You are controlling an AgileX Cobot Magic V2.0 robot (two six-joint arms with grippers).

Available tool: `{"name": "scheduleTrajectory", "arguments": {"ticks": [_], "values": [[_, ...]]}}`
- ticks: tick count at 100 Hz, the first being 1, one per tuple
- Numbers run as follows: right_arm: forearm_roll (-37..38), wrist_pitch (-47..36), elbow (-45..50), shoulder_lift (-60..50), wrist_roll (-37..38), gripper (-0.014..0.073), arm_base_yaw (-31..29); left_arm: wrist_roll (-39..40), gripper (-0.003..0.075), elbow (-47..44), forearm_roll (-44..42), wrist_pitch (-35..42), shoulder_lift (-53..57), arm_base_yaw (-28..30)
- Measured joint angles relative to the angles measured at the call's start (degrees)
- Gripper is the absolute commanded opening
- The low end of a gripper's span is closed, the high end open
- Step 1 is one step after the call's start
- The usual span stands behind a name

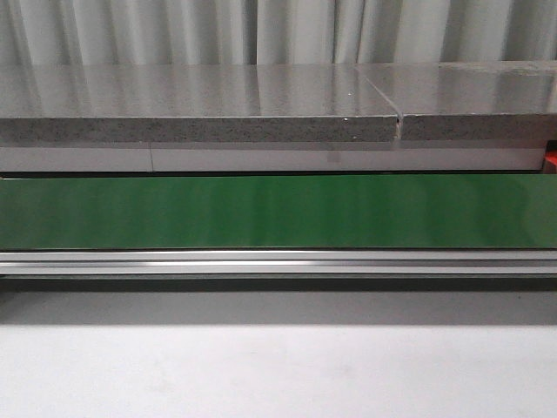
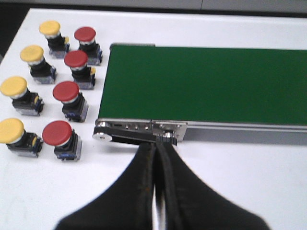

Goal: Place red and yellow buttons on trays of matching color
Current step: 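Move the left gripper down over the red and yellow buttons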

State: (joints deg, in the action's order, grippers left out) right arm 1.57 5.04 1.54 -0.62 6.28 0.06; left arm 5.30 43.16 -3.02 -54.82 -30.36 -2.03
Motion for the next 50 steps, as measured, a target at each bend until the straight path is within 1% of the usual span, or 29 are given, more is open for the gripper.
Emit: {"name": "scheduleTrajectory", "arguments": {"ticks": [18, 40, 47, 50], "values": [[0.0, 0.0, 0.0, 0.0, 0.0, -0.0066, 0.0, 0.0, -0.0019, 0.3, 0.0, -1.6, -3.6, 0.0], [0.0, 0.0, 0.0, 0.0, 0.0, -0.0066, 0.0, 0.0, -0.0012, 0.3, 0.1, -2.7, -4.0, 0.0], [0.0, 0.0, 0.0, 0.0, 0.0, -0.0066, 0.0, 0.0, 0.0048, 0.3, 0.1, -3.1, -4.0, 0.0], [0.0, 0.0, 0.0, 0.0, 0.0, -0.0066, 0.0, 0.0, 0.0103, 0.3, 0.1, -3.4, -4.0, 0.0]]}}
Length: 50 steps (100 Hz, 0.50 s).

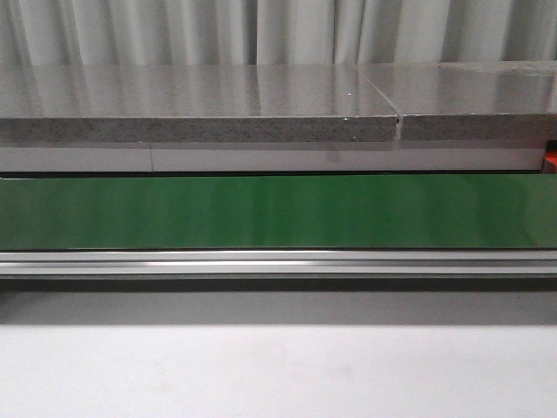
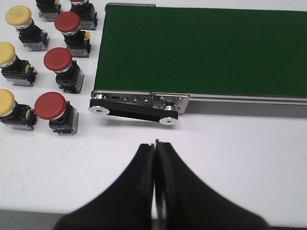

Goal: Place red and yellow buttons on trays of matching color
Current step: 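Move the left gripper down over the red and yellow buttons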

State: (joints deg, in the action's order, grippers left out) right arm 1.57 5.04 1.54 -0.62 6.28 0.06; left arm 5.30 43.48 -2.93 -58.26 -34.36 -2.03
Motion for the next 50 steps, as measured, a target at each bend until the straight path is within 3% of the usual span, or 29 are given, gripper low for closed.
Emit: {"name": "scheduleTrajectory", "arguments": {"ticks": [16, 26, 32, 50], "values": [[0.0, 0.0, 0.0, 0.0, 0.0, -0.0066, 0.0, 0.0, 0.0438, 0.0, 0.0, -1.9, 0.0, 0.0], [0.0, 0.0, 0.0, 0.0, 0.0, -0.0066, 0.0, 0.0, 0.0585, 0.0, 0.0, -3.0, 0.0, 0.0], [0.0, 0.0, 0.0, 0.0, 0.0, -0.0066, 0.0, 0.0, 0.0615, 0.0, 0.0, -3.2, 0.0, 0.0], [0.0, 0.0, 0.0, 0.0, 0.0, -0.0066, 0.0, 1.4, 0.061, 0.0, -0.1, -3.0, 0.0, 0.0]]}}
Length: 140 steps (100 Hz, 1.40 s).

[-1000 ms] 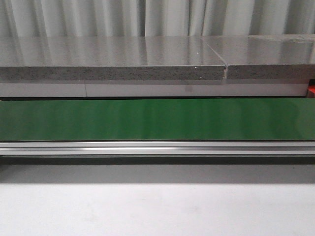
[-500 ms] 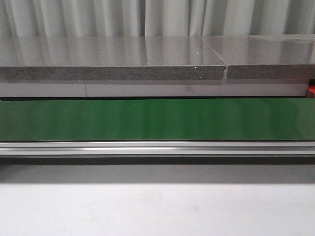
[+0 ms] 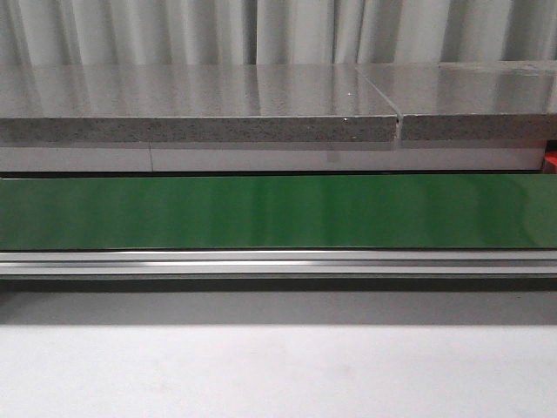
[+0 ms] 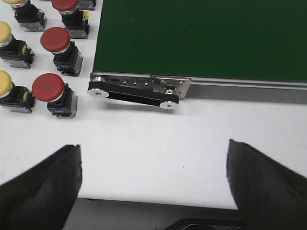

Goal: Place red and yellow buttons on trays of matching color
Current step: 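Move the left gripper down over the red and yellow buttons, then grasp a red-capped button with the left gripper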

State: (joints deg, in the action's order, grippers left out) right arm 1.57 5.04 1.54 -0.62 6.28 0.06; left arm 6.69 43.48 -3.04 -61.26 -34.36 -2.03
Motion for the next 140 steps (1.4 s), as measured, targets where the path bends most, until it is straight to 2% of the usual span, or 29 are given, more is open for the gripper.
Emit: {"name": "scheduleTrajectory", "arguments": {"ticks": [15, 35, 56, 76, 96, 118, 140], "values": [[0.0, 0.0, 0.0, 0.0, 0.0, -0.0066, 0.0, 6.4, 0.061, 0.0, -2.9, 1.2, -1.1, 0.0], [0.0, 0.0, 0.0, 0.0, 0.0, -0.0066, 0.0, 19.0, 0.061, 0.0, -13.0, 3.0, -7.8, 0.0], [0.0, 0.0, 0.0, 0.0, 0.0, -0.0066, 0.0, 23.7, 0.061, 0.3, -15.0, 8.6, -17.9, 1.9], [0.0, 0.0, 0.0, 0.0, 0.0, -0.0066, 0.0, 24.5, 0.061, 0.4, -13.0, 15.3, -27.1, 9.9], [0.0, 0.0, 0.0, 0.0, 0.0, -0.0066, 0.0, 22.1, 0.061, 0.5, -10.1, 19.6, -35.6, 16.7], [0.0, 0.0, 0.0, 0.0, 0.0, -0.0066, 0.0, 21.4, 0.061, 1.8, -9.7, 23.8, -43.6, 20.8], [0.0, 0.0, 0.0, 0.0, 0.0, -0.0066, 0.0, 21.1, 0.061, 5.1, -9.6, 25.3, -49.7, 21.5]]}}
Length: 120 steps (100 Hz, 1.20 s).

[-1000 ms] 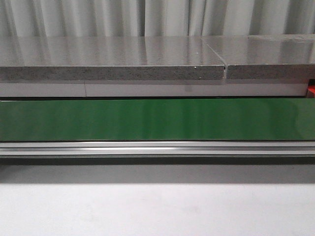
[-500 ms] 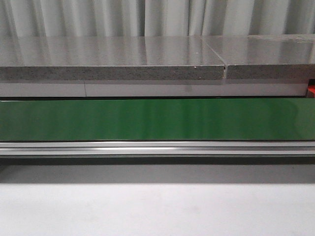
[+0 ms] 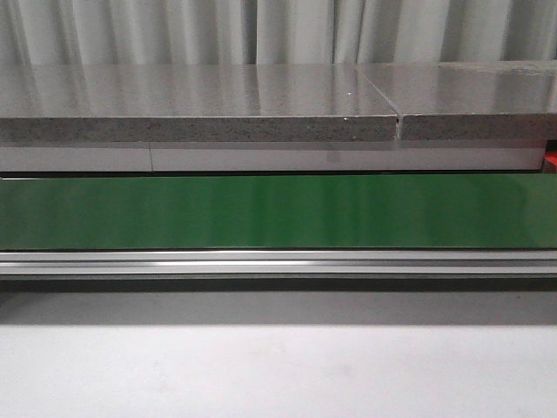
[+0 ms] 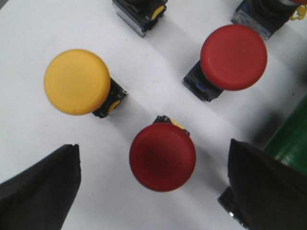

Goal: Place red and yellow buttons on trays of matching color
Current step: 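Grasp a red-capped button with the left gripper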

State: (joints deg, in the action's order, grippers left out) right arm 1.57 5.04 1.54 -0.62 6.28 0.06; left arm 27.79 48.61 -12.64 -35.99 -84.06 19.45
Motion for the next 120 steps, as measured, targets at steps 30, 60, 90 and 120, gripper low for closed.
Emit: {"name": "scheduleTrajectory", "arguments": {"ticks": [30, 60, 90, 120], "values": [[0.0, 0.0, 0.0, 0.0, 0.0, -0.0066, 0.0, -0.1, 0.0609, 2.9, 0.0, 0.7, -5.9, 0.0], [0.0, 0.0, 0.0, 0.0, 0.0, -0.0066, 0.0, -0.1, 0.0533, 2.9, 0.1, 0.7, -8.2, 0.0], [0.0, 0.0, 0.0, 0.0, 0.0, -0.0066, 0.0, -0.2, 0.0119, 2.9, 0.1, 0.1, -8.2, 0.0], [0.0, 0.0, 0.0, 0.0, 0.0, -0.0066, 0.0, -1.0, -0.0019, 2.9, 0.1, -1.9, -5.7, 0.0]]}}
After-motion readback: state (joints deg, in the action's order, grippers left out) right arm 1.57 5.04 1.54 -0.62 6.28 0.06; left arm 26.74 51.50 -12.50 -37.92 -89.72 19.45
